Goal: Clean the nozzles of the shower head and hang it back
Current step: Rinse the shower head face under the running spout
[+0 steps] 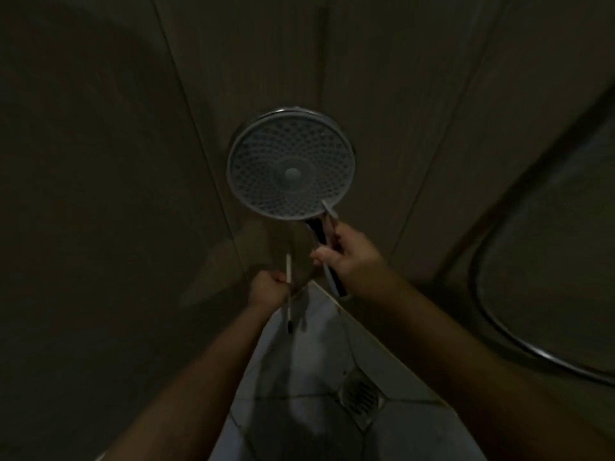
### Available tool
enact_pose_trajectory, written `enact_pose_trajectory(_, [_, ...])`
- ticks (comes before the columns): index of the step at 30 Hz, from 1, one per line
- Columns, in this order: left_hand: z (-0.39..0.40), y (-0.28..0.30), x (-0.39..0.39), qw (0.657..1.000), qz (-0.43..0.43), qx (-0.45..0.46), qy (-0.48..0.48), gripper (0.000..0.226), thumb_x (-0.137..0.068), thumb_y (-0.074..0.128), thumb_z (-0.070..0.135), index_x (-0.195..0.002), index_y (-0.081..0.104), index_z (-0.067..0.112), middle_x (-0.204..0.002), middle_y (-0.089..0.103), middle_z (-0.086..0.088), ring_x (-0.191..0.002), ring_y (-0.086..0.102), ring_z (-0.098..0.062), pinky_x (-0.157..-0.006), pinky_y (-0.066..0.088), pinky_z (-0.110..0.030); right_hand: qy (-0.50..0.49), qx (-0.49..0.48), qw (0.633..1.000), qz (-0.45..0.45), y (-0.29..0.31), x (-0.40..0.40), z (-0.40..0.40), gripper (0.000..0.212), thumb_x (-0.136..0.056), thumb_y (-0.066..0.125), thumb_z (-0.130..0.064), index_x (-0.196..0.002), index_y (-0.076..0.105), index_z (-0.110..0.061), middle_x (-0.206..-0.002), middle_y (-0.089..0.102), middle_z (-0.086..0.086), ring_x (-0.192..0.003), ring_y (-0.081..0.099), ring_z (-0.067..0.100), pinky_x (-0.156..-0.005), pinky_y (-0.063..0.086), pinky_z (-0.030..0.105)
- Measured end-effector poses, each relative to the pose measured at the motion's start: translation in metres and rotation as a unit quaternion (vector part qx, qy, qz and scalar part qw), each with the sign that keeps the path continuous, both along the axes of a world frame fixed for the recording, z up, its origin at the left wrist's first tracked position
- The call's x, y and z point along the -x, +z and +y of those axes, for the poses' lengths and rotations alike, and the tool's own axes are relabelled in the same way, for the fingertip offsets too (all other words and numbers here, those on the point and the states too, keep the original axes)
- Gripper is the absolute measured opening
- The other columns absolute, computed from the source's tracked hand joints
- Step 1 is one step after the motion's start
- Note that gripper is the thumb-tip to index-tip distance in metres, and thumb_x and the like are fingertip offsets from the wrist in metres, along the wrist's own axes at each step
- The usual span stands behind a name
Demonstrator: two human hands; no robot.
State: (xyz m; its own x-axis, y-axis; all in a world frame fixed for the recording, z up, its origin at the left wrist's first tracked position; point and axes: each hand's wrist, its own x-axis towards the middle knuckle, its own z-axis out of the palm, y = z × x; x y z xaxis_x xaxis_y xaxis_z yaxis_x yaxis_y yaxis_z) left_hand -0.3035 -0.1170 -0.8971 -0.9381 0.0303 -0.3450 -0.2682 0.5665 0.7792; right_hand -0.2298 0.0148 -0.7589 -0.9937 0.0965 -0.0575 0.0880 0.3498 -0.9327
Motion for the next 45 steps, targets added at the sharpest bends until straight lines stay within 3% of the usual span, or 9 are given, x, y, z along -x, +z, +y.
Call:
enact_pose_trajectory(4, [-0.021,0.084,-0.010,0.992,0.008,-0.097,0.079,0.010,-0.083,0.065,0.003,-0.074,0.069,0.002,-0.062,0.061,-0.003,-0.066,0.055,-0.014,-0.064,0.044,-0.020,-0.022,0.028,0.999,-0.027,0.053,-0.008,-0.011,0.022,-0.086,0.058,-0.002,-0.104,0.053,0.008,-0.103,0.059,0.036,-0.099,0.057,0.048,-0.093,0.043,0.059])
enact_pose_trajectory(9, [-0.041,0.212,-0.035,0.984,0.035,-0.149,0.094,0.028,-0.083,0.066,0.006,-0.058,0.061,0.017,-0.041,0.055,0.014,-0.049,0.048,0.000,-0.051,0.040,-0.010,-0.019,0.034,0.999,-0.033,0.147,-0.030,-0.023,0.011,-0.085,0.057,0.004,-0.095,0.053,0.007,-0.099,0.055,0.043,-0.083,0.057,0.037,-0.089,0.045,0.052])
enact_pose_trajectory(14, [-0.047,0.352,-0.071,0.976,0.062,-0.188,0.091,0.014,-0.084,0.062,-0.001,-0.093,0.066,0.009,-0.065,0.059,0.000,-0.045,0.051,0.005,-0.044,0.036,-0.003,0.018,0.032,0.998,-0.042,0.268,-0.057,-0.039,0.021,-0.086,0.056,0.004,-0.084,0.050,-0.016,-0.071,0.054,0.003,-0.069,0.052,0.015,-0.070,0.043,0.025])
enact_pose_trajectory(20, [-0.061,0.521,-0.097,0.965,0.077,-0.223,0.111,0.027,-0.083,0.060,-0.002,-0.060,0.061,0.012,-0.039,0.055,0.007,-0.048,0.050,-0.009,-0.056,0.039,-0.022,0.037,0.064,0.996,-0.045,0.410,-0.087,-0.056,0.012,-0.088,0.053,-0.001,-0.100,0.055,0.001,-0.077,0.054,0.004,-0.076,0.053,0.014,-0.082,0.045,0.034])
enact_pose_trajectory(26, [-0.071,0.686,-0.095,0.950,0.145,-0.238,0.139,0.029,-0.086,0.054,-0.004,-0.066,0.062,0.016,-0.044,0.060,0.013,-0.052,0.054,-0.004,-0.043,0.040,-0.010,0.038,0.128,0.991,-0.009,0.536,-0.101,-0.059,0.028,-0.088,0.052,0.001,-0.086,0.054,-0.027,-0.080,0.059,-0.006,-0.081,0.057,0.012,-0.086,0.047,0.030])
enact_pose_trajectory(31, [-0.070,0.804,-0.080,0.945,0.198,-0.228,0.128,0.030,-0.081,0.049,-0.012,-0.065,0.060,0.012,-0.038,0.059,0.009,-0.057,0.052,-0.016,-0.053,0.045,-0.023,0.058,0.149,0.987,0.027,0.604,-0.105,-0.047,0.027,-0.091,0.049,-0.001,-0.092,0.053,-0.028,-0.085,0.062,-0.005,-0.080,0.059,0.009,-0.084,0.048,0.027])
enact_pose_trajectory(37, [-0.048,0.908,-0.062,0.941,0.270,-0.190,0.079,0.030,-0.088,0.054,0.000,-0.061,0.054,0.013,-0.061,0.053,-0.005,-0.048,0.050,-0.009,-0.037,0.038,-0.011,0.046,0.109,0.990,0.079,0.652,-0.090,-0.034,0.024,-0.090,0.050,0.001,-0.076,0.048,-0.018,-0.079,0.059,0.009,-0.063,0.059,0.002,-0.075,0.046,0.024])
enact_pose_trajectory(40, [-0.029,0.944,-0.048,0.950,0.271,-0.151,0.016,0.020,-0.087,0.062,0.010,-0.067,0.059,0.014,-0.066,0.057,-0.002,-0.056,0.054,-0.011,-0.046,0.046,-0.015,0.032,0.097,0.990,0.099,0.669,-0.080,-0.024,0.024,-0.090,0.050,0.002,-0.074,0.046,-0.015,-0.082,0.057,0.013,-0.066,0.058,0.009,-0.074,0.046,0.024])
enact_pose_trajectory(45, [0.002,0.984,-0.020,0.943,0.295,0.082,-0.133,0.019,-0.091,0.056,0.015,-0.095,0.067,0.000,-0.087,0.058,-0.009,-0.081,0.053,-0.020,-0.055,0.043,-0.011,0.000,0.140,0.982,0.126,0.691,-0.072,0.001,0.025,-0.091,0.045,0.006,-0.078,0.050,-0.014,-0.073,0.059,0.003,-0.063,0.057,0.009,-0.064,0.048,0.014])
